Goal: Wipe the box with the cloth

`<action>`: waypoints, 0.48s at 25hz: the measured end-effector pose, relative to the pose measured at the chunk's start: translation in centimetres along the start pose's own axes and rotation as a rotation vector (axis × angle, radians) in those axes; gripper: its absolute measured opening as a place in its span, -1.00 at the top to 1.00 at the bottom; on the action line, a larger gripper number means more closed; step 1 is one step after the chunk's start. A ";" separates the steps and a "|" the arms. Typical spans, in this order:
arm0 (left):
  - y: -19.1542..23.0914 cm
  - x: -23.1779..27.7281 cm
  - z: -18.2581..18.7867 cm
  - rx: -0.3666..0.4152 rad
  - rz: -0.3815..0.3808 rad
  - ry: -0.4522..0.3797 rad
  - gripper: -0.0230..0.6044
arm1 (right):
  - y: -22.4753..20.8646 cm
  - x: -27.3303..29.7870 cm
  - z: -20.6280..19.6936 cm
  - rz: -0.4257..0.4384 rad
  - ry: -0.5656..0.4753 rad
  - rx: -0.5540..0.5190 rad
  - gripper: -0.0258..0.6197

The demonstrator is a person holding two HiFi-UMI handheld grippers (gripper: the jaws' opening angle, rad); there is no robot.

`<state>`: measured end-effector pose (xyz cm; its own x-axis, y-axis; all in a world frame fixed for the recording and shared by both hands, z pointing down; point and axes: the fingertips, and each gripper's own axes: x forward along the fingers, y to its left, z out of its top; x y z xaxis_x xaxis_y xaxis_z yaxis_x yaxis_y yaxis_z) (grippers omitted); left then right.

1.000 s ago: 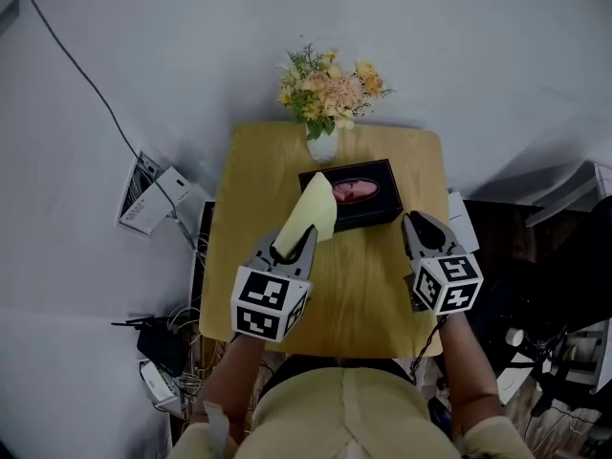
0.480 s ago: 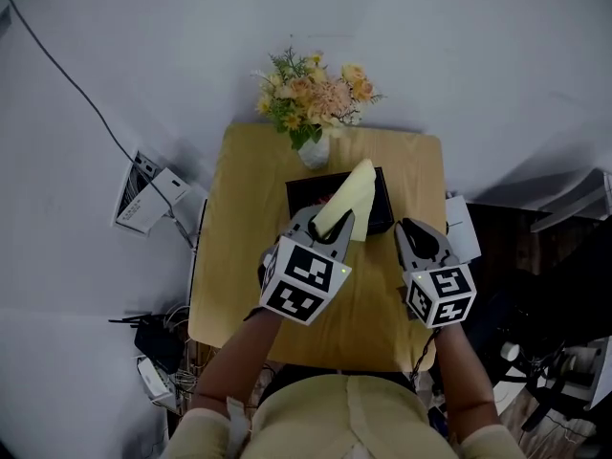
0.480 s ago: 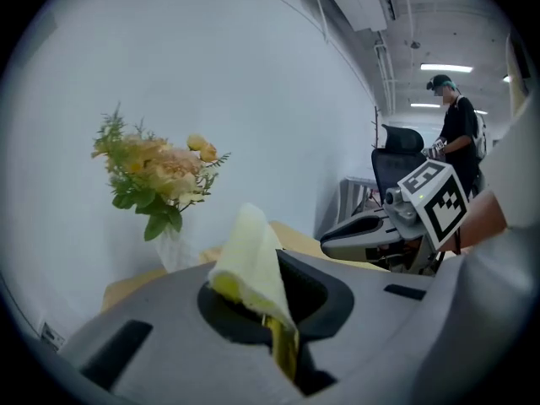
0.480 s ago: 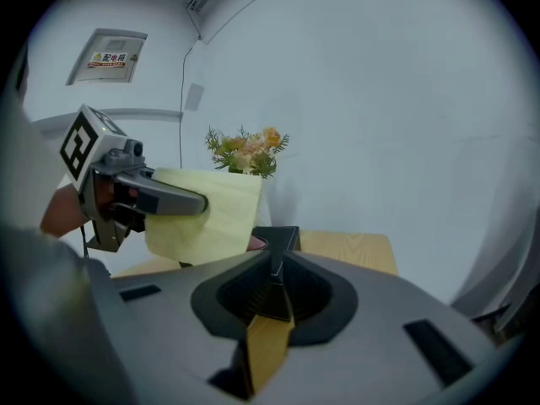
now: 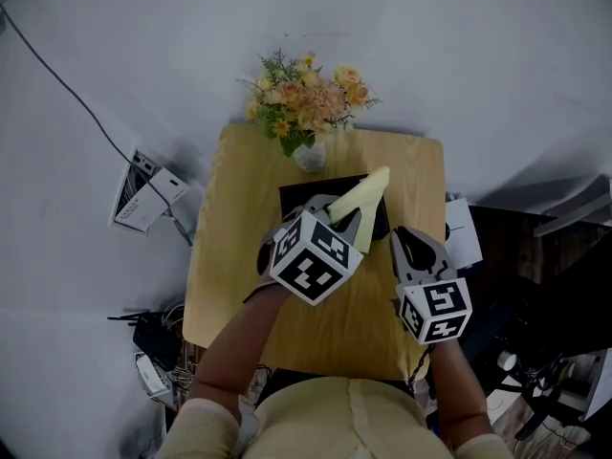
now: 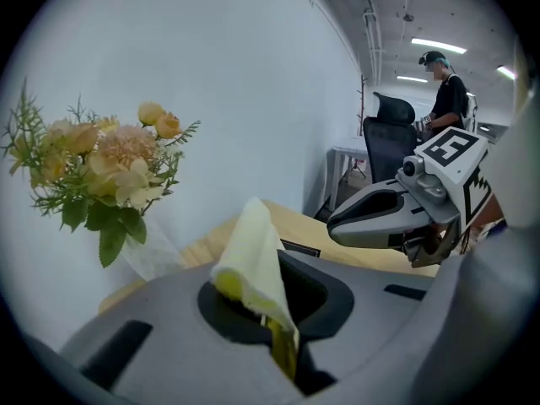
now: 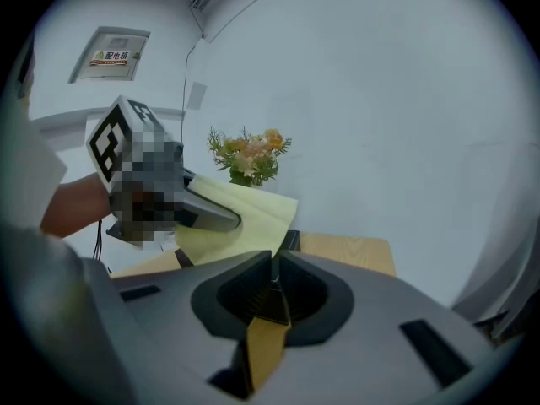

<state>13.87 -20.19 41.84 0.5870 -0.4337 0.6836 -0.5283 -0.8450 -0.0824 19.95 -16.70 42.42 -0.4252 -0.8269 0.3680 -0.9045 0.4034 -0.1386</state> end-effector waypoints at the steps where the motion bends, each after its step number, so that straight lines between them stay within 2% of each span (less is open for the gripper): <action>1: -0.3 0.3 0.2 0.008 -0.021 0.009 0.85 | 0.0 0.1 0.0 0.003 0.000 -0.003 0.82; 3: -1.0 0.9 0.4 0.036 -0.052 0.030 0.85 | 0.0 0.3 -0.1 0.007 0.007 -0.015 0.82; 8: -1.1 2.8 -0.5 0.136 -0.031 0.129 0.85 | -0.2 0.3 -0.4 0.010 0.011 -0.010 0.82; 12: -0.6 3.2 -1.5 0.151 -0.013 0.170 0.85 | -0.2 0.4 -0.5 0.009 0.013 -0.010 0.82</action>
<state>15.11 -20.59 45.15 0.4745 -0.3743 0.7967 -0.4160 -0.8930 -0.1718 19.95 -16.89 43.03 -0.4329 -0.8179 0.3791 -0.9001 0.4148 -0.1329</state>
